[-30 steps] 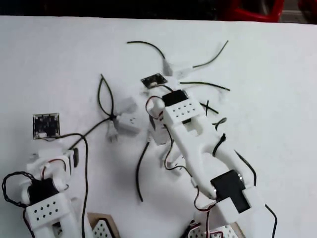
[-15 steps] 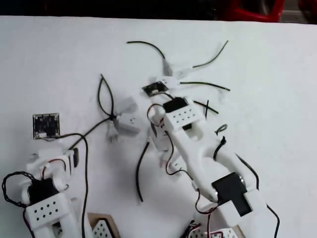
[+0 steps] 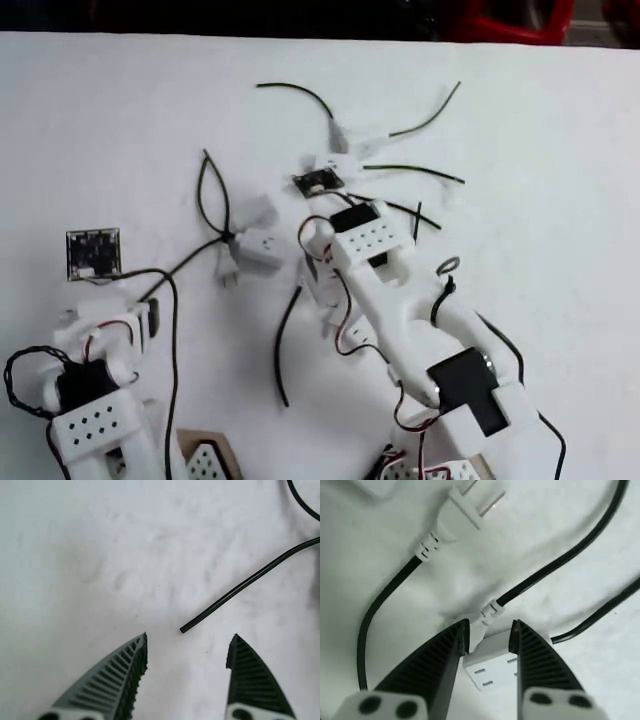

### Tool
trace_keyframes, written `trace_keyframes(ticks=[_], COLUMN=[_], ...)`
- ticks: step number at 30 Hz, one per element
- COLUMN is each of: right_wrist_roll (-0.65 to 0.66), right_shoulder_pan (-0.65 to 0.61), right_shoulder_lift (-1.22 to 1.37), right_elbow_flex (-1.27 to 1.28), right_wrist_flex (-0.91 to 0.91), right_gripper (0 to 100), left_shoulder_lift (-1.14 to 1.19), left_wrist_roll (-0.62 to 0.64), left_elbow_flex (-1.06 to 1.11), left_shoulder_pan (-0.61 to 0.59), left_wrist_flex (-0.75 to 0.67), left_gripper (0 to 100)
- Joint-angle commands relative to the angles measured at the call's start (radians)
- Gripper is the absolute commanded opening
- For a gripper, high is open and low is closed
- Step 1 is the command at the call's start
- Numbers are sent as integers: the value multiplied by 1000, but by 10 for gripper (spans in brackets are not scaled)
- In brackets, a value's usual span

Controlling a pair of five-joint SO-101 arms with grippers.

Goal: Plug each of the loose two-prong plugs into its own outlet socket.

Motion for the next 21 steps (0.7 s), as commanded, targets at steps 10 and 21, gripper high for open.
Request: trace_keyframes(ticks=[10, 21], right_wrist_roll=[-48, -20], right_shoulder_pan=[-5, -51], right_shoulder_lift=[127, 259], right_elbow_flex=[-29, -98], right_wrist_flex=[-2, 1], right_gripper=[134, 75], left_shoulder_lift=[-13, -13], left_wrist_roll=[2, 2], left_elbow_flex=[-3, -3], left_shoulder_pan=[-8, -8], left_wrist_flex=[-21, -21], left_gripper=[261, 261])
